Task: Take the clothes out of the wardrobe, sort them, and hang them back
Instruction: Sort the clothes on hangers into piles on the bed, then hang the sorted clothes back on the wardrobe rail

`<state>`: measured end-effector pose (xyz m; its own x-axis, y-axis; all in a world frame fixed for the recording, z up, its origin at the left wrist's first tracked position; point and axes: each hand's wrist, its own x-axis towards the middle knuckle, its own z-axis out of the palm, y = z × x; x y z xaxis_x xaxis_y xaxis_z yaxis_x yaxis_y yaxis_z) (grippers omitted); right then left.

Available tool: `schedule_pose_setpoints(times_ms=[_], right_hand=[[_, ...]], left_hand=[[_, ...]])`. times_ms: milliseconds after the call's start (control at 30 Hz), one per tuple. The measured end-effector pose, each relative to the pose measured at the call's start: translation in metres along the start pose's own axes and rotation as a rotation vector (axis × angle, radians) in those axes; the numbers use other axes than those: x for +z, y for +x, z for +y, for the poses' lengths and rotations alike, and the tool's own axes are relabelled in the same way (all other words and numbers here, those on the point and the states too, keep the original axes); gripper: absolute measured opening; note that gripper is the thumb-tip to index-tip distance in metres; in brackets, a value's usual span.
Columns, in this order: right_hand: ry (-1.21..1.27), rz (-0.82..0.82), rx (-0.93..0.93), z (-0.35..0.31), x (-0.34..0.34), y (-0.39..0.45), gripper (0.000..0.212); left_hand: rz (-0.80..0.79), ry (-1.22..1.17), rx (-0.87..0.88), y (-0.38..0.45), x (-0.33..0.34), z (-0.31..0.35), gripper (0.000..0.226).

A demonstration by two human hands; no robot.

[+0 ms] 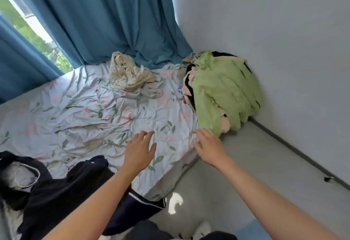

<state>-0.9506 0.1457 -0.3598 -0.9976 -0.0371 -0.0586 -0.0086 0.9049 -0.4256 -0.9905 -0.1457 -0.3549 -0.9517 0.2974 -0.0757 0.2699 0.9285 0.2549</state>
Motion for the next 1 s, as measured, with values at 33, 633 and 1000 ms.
schedule_pose_setpoints(times_ms=[33, 633, 1000], right_hand=[[0.005, 0.026, 0.014, 0.016, -0.016, -0.003, 0.045], [-0.072, 0.099, 0.134, 0.212, -0.137, 0.115, 0.052], [0.015, 0.067, 0.255, 0.302, -0.181, 0.266, 0.059]], left_hand=[[0.007, 0.015, 0.032, 0.013, -0.002, 0.018, 0.049], [-0.041, 0.025, 0.179, 0.250, 0.029, 0.199, 0.056], [-0.096, 0.011, 0.169, 0.440, 0.014, 0.243, 0.051]])
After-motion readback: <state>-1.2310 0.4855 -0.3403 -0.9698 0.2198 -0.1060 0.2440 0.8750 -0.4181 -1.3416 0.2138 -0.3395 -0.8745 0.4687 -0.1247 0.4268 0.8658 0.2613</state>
